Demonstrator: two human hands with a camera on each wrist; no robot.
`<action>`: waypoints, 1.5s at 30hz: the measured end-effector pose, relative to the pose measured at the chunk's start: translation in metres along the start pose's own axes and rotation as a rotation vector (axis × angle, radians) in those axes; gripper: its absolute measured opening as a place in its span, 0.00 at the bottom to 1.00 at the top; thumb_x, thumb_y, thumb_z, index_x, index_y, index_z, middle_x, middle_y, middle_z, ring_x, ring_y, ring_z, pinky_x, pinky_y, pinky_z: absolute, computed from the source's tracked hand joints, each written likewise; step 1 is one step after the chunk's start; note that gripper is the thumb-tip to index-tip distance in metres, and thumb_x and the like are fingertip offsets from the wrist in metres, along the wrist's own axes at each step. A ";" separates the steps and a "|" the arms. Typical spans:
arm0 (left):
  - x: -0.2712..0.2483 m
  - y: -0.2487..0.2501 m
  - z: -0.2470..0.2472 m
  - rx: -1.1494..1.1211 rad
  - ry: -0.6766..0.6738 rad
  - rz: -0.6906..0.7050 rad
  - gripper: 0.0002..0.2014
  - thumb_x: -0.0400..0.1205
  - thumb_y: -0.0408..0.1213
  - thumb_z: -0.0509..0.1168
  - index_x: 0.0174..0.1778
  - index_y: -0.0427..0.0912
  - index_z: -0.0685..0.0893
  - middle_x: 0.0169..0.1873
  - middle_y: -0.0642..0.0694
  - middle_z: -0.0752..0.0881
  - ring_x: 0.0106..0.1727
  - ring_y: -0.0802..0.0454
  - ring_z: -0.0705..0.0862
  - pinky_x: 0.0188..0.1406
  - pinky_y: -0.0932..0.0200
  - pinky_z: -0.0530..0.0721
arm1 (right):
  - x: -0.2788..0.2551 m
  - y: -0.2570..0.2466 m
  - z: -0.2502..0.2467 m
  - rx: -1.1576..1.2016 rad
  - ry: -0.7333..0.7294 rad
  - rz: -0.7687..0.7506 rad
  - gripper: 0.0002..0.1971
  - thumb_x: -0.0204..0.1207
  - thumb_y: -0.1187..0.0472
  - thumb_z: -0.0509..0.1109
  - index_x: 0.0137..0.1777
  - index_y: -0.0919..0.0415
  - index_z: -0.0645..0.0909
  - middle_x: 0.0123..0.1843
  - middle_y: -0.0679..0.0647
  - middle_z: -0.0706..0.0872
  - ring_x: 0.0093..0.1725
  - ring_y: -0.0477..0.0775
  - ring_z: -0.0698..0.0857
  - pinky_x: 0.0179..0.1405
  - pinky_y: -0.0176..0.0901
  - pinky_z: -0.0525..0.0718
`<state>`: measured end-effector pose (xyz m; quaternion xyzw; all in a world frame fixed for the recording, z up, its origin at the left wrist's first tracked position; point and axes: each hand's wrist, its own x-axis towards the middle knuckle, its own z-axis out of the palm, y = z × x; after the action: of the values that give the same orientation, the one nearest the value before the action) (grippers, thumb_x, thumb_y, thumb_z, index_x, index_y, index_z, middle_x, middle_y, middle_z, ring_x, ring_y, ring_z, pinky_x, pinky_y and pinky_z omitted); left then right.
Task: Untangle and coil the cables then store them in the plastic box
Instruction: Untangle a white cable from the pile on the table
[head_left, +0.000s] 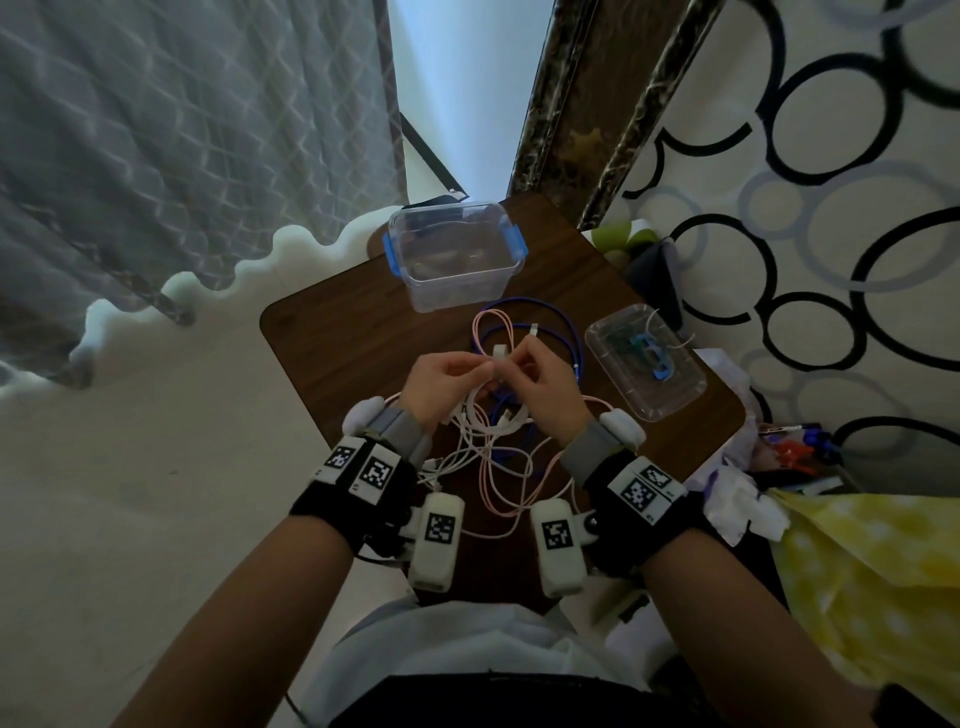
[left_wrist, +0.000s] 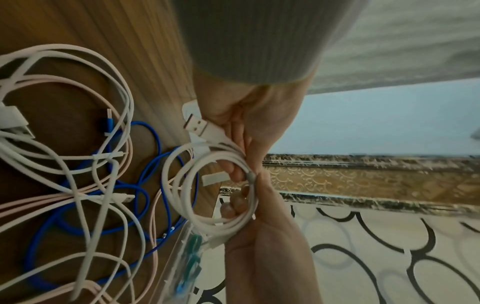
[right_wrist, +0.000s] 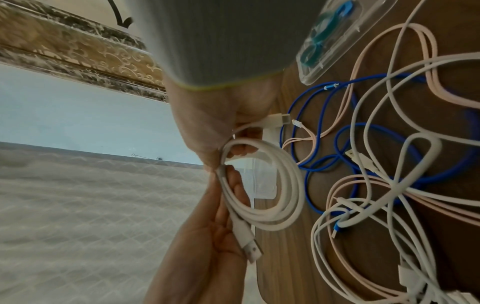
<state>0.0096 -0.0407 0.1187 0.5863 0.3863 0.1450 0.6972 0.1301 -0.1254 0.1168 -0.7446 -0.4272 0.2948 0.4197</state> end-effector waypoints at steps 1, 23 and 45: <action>0.001 -0.001 0.002 0.009 0.038 0.019 0.08 0.79 0.35 0.66 0.52 0.41 0.86 0.41 0.48 0.88 0.39 0.62 0.87 0.35 0.74 0.83 | 0.001 0.000 0.001 0.004 0.036 0.015 0.09 0.79 0.57 0.67 0.45 0.63 0.74 0.41 0.60 0.81 0.40 0.60 0.82 0.42 0.55 0.83; 0.011 0.000 -0.004 0.669 0.072 0.337 0.13 0.77 0.37 0.68 0.52 0.44 0.71 0.41 0.49 0.88 0.41 0.54 0.87 0.45 0.54 0.86 | 0.014 -0.014 0.004 -0.613 -0.218 -0.020 0.14 0.85 0.59 0.52 0.56 0.69 0.75 0.56 0.64 0.76 0.53 0.63 0.79 0.52 0.55 0.77; 0.004 -0.017 -0.017 0.186 -0.198 -0.052 0.08 0.80 0.33 0.66 0.53 0.38 0.83 0.43 0.45 0.87 0.43 0.56 0.85 0.52 0.61 0.82 | -0.005 0.006 -0.009 -0.338 -0.193 -0.288 0.03 0.75 0.66 0.70 0.47 0.60 0.83 0.49 0.55 0.80 0.44 0.45 0.77 0.44 0.32 0.75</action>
<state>-0.0041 -0.0306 0.1007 0.6495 0.3424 0.0319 0.6782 0.1376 -0.1352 0.1161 -0.7040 -0.6104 0.2258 0.2840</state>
